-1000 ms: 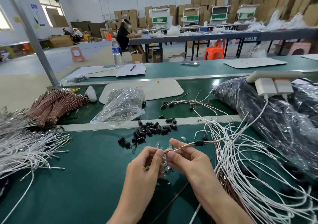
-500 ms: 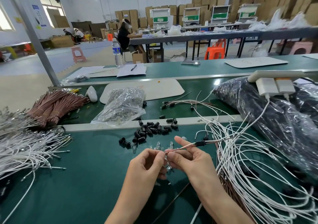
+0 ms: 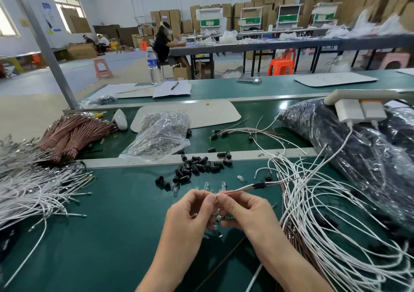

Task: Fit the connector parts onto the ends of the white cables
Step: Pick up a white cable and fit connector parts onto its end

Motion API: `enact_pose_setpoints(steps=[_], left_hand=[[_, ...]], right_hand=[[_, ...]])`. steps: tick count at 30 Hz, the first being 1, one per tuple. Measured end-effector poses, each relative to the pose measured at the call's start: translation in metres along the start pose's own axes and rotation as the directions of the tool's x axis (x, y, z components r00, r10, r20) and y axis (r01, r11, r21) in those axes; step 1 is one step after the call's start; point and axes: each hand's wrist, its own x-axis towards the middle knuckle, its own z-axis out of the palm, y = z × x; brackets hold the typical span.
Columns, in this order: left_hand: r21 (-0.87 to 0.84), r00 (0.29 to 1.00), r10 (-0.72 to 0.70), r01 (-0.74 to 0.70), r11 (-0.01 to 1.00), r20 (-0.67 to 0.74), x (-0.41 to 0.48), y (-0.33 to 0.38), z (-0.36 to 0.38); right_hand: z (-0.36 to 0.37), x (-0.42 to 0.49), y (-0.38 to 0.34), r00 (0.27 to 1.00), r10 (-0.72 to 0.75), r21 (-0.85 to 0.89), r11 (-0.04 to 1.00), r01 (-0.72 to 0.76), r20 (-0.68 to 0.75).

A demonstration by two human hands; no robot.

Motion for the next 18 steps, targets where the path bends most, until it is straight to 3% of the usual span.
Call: enact_pose_setpoints(steps=[2,4,8,10,12,15,18], left_hand=[[0.061,1.000,0.018,-0.018,0.998,0.005,-0.001,0.001,-0.001],[0.245,0.995,0.103,-0.098,0.965,-0.008,-0.001,0.000,-0.006],[0.667,0.964,0.254,-0.140,0.732,-0.077,-0.001,-0.002,-0.028],[0.795,0.979,0.201,-0.087,0.600,-0.045,-0.002,-0.004,-0.035],[0.867,0.998,0.060,-0.032,0.498,0.003,-0.004,-0.006,-0.035],[0.875,0.999,-0.002,-0.039,0.482,0.045,-0.004,-0.009,-0.028],[0.825,0.999,0.003,-0.044,0.563,0.052,-0.001,-0.012,-0.023]], right_hand=[[0.000,0.000,0.000,1.000,-0.009,0.001,1.000,0.009,-0.001],[0.001,0.001,0.000,1.000,-0.019,0.008,1.000,0.019,-0.020],[-0.004,0.005,-0.001,0.995,0.004,0.074,0.997,0.004,-0.098],[-0.005,0.006,-0.002,0.992,0.027,0.117,0.993,-0.012,-0.124],[-0.005,0.006,-0.002,0.989,0.045,0.142,0.990,-0.025,-0.139],[-0.006,0.006,-0.002,0.988,0.061,0.159,0.987,-0.037,-0.144],[-0.006,0.007,-0.003,0.988,0.068,0.167,0.985,-0.045,-0.135]])
